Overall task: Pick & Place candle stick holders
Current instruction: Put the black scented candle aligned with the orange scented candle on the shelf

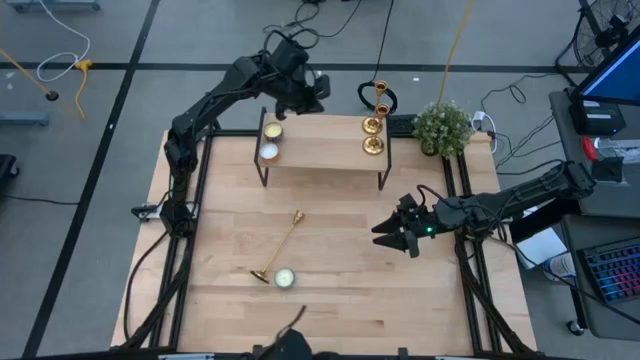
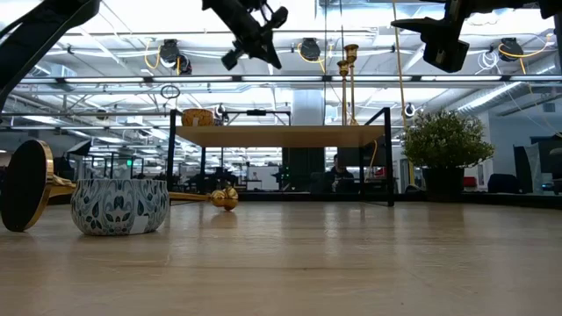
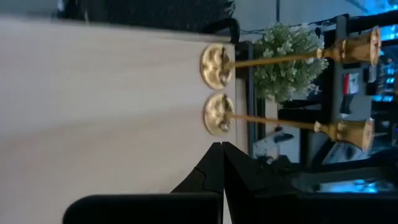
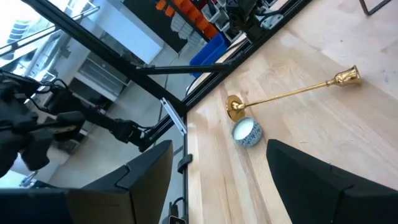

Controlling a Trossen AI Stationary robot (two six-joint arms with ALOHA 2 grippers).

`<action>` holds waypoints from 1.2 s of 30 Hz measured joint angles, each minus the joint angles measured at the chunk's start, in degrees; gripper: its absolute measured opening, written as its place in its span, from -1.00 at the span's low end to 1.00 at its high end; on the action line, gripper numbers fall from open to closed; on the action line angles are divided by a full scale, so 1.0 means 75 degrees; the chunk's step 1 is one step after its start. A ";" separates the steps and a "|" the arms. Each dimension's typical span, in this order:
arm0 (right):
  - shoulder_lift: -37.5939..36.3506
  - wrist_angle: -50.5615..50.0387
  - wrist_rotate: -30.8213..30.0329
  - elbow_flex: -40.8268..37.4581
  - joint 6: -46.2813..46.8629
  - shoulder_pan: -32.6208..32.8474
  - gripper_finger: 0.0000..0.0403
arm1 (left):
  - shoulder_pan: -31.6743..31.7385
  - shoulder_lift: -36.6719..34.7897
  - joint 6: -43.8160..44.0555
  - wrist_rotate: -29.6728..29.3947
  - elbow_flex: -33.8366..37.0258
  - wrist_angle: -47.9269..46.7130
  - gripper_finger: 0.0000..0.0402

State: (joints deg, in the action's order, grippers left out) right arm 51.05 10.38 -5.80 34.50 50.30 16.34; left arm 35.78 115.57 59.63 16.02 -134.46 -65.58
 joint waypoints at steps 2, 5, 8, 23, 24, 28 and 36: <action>0.0000 0.0007 -0.0003 0.0000 0.0003 0.0000 0.27 | 0.0085 -0.0041 0.0288 -0.0016 -0.0016 -0.0654 -1.00; 0.0000 0.0028 -0.0006 0.0000 0.0000 0.0000 0.27 | 0.0323 0.0001 0.0117 -0.0319 0.0000 -0.2632 -1.00; 0.0000 0.0073 -0.0012 0.0000 -0.0040 0.0000 0.27 | 0.0392 -0.0029 -0.0430 -0.0933 0.0127 -0.3262 -1.00; 0.0000 0.0059 -0.0017 0.0000 0.0000 0.0080 0.27 | 0.0316 0.0367 -0.0049 -0.0539 0.0030 -0.2623 -1.00; 0.0000 0.0053 -0.0009 0.0000 -0.0001 0.0102 0.27 | 0.0290 0.0476 -0.0230 -0.0566 0.0045 -0.2711 -1.00; 0.0000 -0.0078 -0.0014 0.0000 -0.0001 0.0178 0.27 | 0.0175 0.0655 -0.0396 -0.0616 0.0025 -0.2424 -1.00; 0.0000 -0.0121 -0.0015 0.0000 0.0000 0.0178 0.27 | 0.0288 0.0700 -0.0336 -0.1001 0.0019 -0.2635 -1.00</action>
State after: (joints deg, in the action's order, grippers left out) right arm 51.05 9.47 -5.91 34.50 50.30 17.67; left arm 37.94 120.81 57.12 8.51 -134.32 -85.34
